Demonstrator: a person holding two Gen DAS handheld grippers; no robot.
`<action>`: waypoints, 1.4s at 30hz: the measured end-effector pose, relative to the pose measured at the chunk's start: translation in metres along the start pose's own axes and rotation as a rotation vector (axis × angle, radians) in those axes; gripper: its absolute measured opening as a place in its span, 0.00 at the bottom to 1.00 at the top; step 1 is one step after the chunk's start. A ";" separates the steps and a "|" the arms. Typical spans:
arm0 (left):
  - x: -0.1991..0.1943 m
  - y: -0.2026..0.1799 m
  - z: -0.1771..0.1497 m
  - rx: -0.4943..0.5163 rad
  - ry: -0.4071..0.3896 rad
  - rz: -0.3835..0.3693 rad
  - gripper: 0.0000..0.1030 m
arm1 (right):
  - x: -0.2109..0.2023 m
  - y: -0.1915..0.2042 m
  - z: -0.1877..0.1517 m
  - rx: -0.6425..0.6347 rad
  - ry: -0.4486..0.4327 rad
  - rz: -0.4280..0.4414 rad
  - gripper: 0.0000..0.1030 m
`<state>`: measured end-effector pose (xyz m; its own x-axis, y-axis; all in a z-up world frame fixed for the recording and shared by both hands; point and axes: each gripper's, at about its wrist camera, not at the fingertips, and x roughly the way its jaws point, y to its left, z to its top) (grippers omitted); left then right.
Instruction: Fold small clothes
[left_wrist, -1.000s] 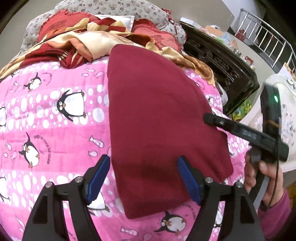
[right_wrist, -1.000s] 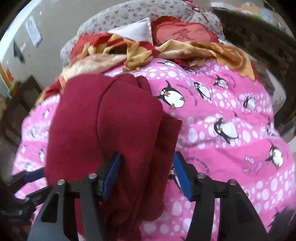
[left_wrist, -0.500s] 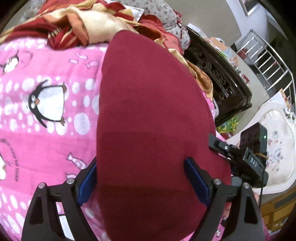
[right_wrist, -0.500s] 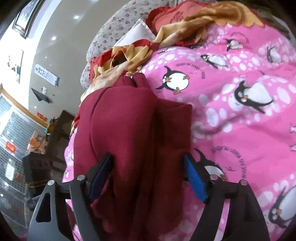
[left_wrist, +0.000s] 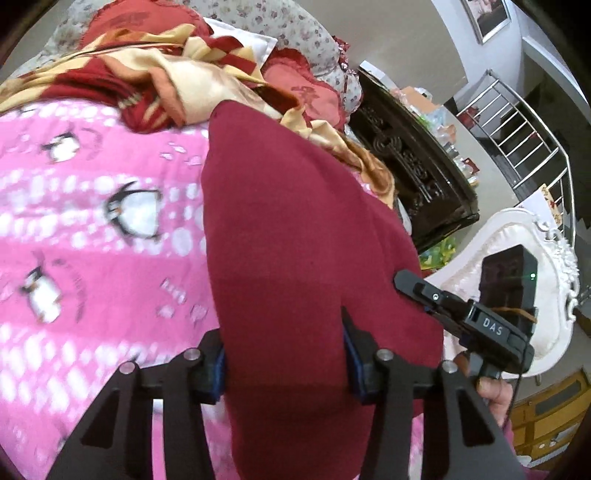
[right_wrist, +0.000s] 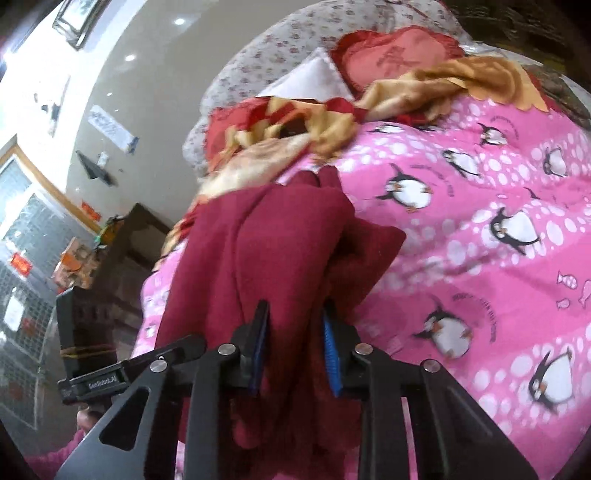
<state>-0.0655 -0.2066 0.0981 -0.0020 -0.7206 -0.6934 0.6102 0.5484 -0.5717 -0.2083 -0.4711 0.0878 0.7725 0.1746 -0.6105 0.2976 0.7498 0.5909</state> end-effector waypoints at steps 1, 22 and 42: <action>-0.009 0.001 -0.004 -0.005 0.004 0.005 0.50 | -0.003 0.010 -0.004 -0.016 0.017 0.018 0.27; -0.068 0.042 -0.097 0.047 -0.094 0.403 0.76 | 0.002 0.130 -0.105 -0.459 0.169 -0.097 0.31; -0.097 0.006 -0.086 0.081 -0.271 0.524 0.76 | -0.004 0.164 -0.118 -0.517 -0.023 -0.373 0.46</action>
<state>-0.1297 -0.0973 0.1241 0.5112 -0.4513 -0.7314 0.5338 0.8337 -0.1414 -0.2290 -0.2732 0.1249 0.6829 -0.1673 -0.7111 0.2440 0.9697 0.0062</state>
